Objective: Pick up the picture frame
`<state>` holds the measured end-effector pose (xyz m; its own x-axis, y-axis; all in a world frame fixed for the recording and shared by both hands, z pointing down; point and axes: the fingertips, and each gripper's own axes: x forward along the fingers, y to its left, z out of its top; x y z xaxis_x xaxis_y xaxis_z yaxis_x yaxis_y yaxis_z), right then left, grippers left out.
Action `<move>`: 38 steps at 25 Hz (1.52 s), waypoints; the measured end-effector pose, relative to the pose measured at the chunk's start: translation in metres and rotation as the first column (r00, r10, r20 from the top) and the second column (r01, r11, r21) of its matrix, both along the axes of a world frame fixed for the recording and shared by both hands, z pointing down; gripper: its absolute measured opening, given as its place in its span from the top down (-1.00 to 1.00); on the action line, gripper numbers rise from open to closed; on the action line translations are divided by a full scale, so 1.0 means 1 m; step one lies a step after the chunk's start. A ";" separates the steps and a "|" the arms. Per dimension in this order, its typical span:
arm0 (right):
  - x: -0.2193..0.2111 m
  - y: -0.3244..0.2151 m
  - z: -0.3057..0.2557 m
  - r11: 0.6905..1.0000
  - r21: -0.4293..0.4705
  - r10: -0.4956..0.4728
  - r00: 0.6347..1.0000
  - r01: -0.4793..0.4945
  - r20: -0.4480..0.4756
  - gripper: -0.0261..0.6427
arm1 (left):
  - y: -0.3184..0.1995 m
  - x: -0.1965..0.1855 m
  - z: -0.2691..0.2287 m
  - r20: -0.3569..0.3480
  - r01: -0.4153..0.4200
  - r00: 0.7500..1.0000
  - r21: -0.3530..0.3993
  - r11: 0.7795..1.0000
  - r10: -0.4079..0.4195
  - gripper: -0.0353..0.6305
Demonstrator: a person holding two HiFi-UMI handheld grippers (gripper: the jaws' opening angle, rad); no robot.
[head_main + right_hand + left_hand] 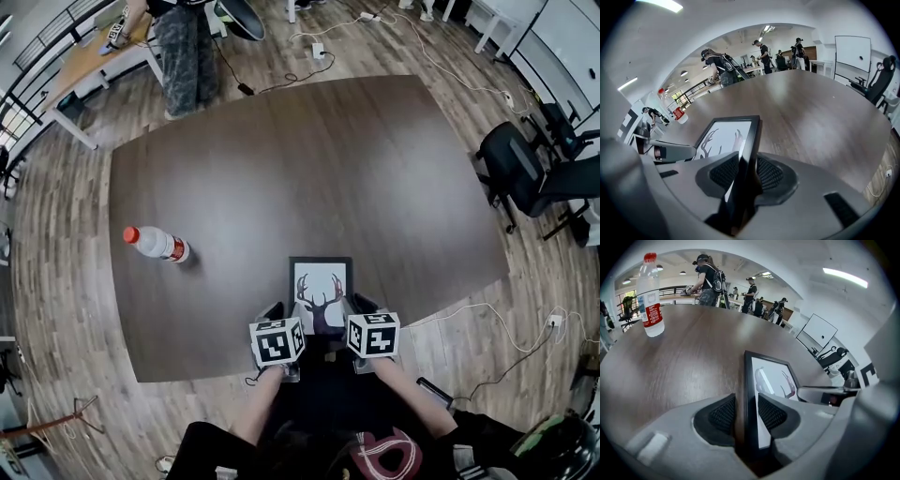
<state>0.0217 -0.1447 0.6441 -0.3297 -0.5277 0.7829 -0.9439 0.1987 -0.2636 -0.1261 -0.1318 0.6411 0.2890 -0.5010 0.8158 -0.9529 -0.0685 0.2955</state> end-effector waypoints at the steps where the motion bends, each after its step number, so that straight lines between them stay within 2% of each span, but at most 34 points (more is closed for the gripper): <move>1: 0.001 -0.001 0.001 1.000 -0.003 -0.001 1.000 0.001 -0.002 0.55 | -0.001 0.001 0.001 0.002 0.000 1.000 0.000 1.000 0.000 0.45; 4: 0.001 -0.002 0.003 1.000 -0.004 -0.002 1.000 0.002 -0.004 0.57 | -0.002 0.004 0.003 0.017 -0.014 1.000 -0.012 1.000 0.015 0.45; 6: -0.001 -0.002 0.002 1.000 0.007 -0.002 1.000 0.003 -0.011 0.65 | -0.003 0.002 0.003 0.016 0.005 1.000 -0.026 1.000 -0.005 0.45; 9: -0.001 -0.002 0.001 1.000 0.013 0.001 1.000 0.000 -0.019 0.65 | -0.003 0.003 0.002 0.006 0.019 1.000 -0.028 0.999 -0.019 0.46; 11: -0.001 -0.002 0.001 1.000 0.009 0.000 1.000 0.001 -0.021 0.65 | -0.002 0.007 0.002 -0.004 0.016 1.000 -0.030 0.999 -0.016 0.62; 14: -0.003 0.000 0.000 1.000 0.006 -0.004 1.000 0.004 -0.026 0.66 | -0.001 0.008 0.001 0.008 0.006 1.000 -0.026 1.000 -0.006 0.62; 19: -0.004 0.000 0.001 1.000 -0.004 -0.002 1.000 0.002 -0.018 0.67 | 0.000 0.004 0.002 -0.033 0.038 0.999 -0.041 0.998 -0.039 0.65; 25: -0.002 0.001 0.000 1.000 -0.004 0.005 1.000 -0.005 -0.010 0.67 | 0.000 0.007 0.001 0.011 0.018 1.000 -0.036 0.999 -0.018 0.66; 38: 0.003 -0.004 -0.006 0.999 0.034 -0.003 0.999 0.004 -0.039 0.68 | -0.001 0.011 -0.004 -0.011 0.024 1.000 -0.010 1.000 -0.024 0.67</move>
<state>0.0242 -0.1489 0.6381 -0.3009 -0.5533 0.7767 -0.9527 0.2100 -0.2195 -0.1147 -0.1323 0.6370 0.2865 -0.4998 0.8174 -0.9508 -0.0431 0.3069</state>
